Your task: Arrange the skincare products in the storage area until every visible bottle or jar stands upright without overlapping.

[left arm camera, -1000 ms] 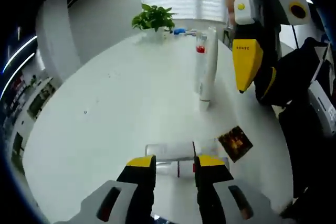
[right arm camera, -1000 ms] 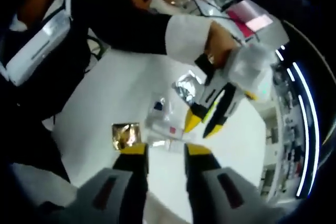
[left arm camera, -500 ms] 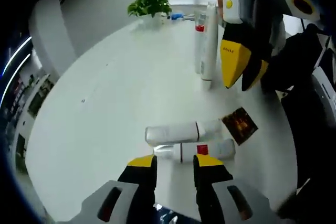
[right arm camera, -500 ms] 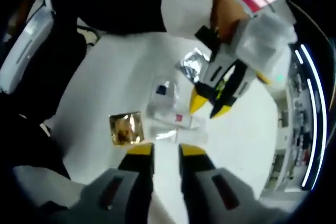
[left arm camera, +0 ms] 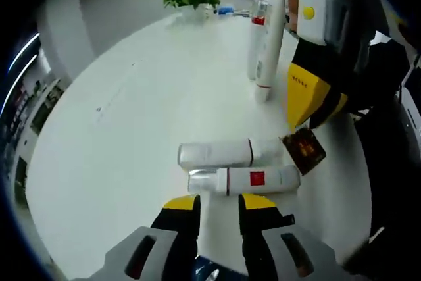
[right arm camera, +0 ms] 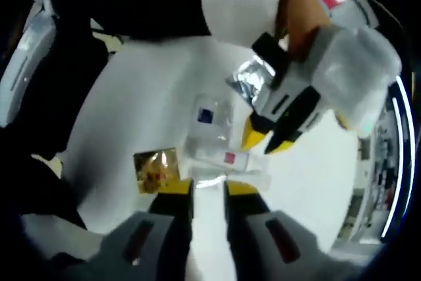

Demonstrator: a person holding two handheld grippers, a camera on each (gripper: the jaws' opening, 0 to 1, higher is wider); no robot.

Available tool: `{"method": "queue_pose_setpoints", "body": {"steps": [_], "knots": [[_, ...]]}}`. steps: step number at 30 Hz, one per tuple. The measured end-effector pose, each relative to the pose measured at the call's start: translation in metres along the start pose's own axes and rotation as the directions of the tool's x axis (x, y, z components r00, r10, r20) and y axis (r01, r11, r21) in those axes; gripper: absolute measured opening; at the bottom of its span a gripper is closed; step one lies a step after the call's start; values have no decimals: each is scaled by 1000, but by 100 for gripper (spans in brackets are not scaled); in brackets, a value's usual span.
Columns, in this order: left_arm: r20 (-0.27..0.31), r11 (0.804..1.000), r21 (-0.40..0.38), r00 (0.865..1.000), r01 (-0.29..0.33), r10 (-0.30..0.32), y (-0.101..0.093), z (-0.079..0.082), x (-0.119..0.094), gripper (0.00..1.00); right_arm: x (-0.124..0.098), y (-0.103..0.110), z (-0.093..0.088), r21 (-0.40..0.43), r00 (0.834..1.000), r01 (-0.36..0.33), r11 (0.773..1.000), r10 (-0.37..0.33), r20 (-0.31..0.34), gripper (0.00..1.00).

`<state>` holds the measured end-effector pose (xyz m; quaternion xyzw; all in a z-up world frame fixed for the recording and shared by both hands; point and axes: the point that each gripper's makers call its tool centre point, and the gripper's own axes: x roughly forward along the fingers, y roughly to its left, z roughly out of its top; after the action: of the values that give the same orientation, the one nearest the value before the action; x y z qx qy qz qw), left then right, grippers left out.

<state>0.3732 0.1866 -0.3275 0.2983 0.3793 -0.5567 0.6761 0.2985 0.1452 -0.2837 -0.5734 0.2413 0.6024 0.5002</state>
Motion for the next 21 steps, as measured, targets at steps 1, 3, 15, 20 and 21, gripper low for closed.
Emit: {"method": "queue_pose_setpoints", "body": {"steps": [1, 3, 15, 20, 21], "knots": [[15, 1000, -3, 1000, 12, -12, -5, 1, 1, 23, 2, 2, 1, 12, 1000, -12, 1000, 12, 6, 20], [32, 1000, -16, 999, 20, -19, -4, 2, 2, 23, 6, 5, -1, 20, 999, -32, 999, 32, -1, 20], [22, 996, 69, 998, 51, -53, -10, -5, 6, 24, 30, 4, -6, 49, 996, -84, 995, 86, -36, 20], [37, 993, 107, 998, 45, -49, -9, -2, 7, 24, 36, -5, -10, 58, 995, -88, 994, 90, -33, 20], [47, 991, 124, 998, 42, -48, -9, -1, 7, 24, 37, -6, -13, 42, 995, -82, 996, 84, -47, 20]]}}
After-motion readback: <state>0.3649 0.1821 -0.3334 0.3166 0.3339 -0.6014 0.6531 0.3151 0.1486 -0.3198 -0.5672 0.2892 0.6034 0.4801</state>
